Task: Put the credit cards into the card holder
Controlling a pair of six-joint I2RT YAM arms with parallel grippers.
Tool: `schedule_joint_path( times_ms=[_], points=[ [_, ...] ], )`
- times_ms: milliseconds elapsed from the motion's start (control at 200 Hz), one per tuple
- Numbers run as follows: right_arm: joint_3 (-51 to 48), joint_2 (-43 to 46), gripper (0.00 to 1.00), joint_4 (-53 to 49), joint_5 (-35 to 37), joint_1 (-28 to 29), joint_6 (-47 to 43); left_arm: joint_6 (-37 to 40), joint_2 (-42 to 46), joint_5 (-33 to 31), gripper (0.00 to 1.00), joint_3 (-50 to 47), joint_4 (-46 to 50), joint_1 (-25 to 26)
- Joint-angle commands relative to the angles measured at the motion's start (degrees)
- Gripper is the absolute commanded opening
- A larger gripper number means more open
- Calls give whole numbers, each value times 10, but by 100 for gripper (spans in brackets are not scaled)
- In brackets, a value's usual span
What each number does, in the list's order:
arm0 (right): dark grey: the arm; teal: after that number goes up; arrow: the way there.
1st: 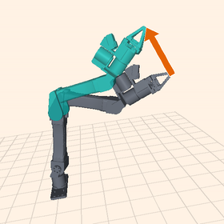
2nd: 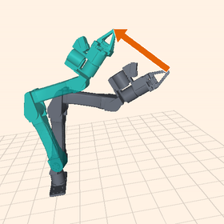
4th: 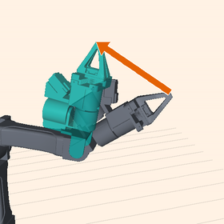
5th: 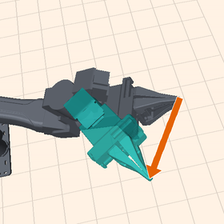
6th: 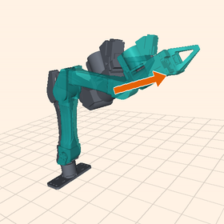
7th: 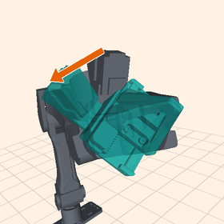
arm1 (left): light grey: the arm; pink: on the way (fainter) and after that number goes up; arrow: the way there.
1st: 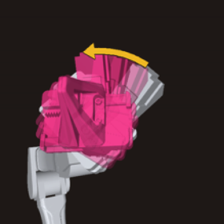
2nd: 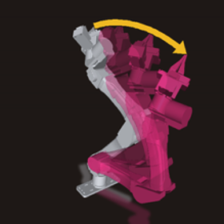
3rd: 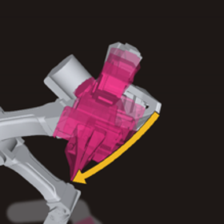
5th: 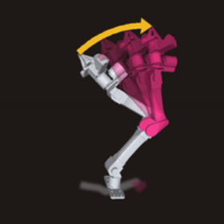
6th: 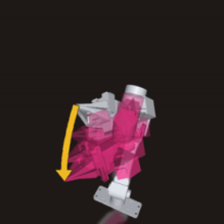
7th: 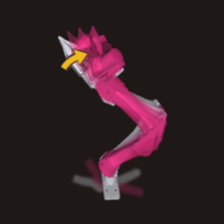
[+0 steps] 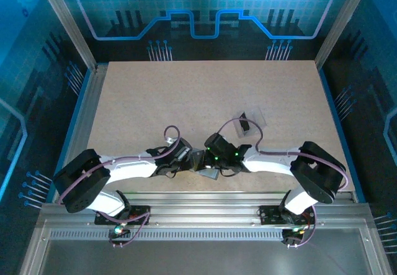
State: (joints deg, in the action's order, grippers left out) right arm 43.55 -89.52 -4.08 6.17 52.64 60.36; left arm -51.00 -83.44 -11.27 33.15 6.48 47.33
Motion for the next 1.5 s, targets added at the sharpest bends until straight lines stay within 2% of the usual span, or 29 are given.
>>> schedule_joint_path(
  times_ms=[0, 335, 840, 1096, 1271, 1491],
  points=[
    [35, -26, 0, -2, -36, -15, -58, -26, -40, 85, 47, -38, 13, 21],
    [94, -88, 0, 12, -120, -50, -130, -39, -35, 79, 47, -38, 23, 27],
    [9, -39, 0, 10, -88, -53, -57, -38, -73, 82, 47, -22, 20, 26],
    [6, -46, 0, 21, -89, -51, -53, -16, 3, 72, 48, 7, 78, 16],
    [10, -41, 0, 18, -76, -54, -47, -7, 19, 74, 47, 9, 93, 3],
    [16, -40, 0, 14, -81, -55, -50, 7, 78, 77, 47, 14, 127, -27]
  ],
)
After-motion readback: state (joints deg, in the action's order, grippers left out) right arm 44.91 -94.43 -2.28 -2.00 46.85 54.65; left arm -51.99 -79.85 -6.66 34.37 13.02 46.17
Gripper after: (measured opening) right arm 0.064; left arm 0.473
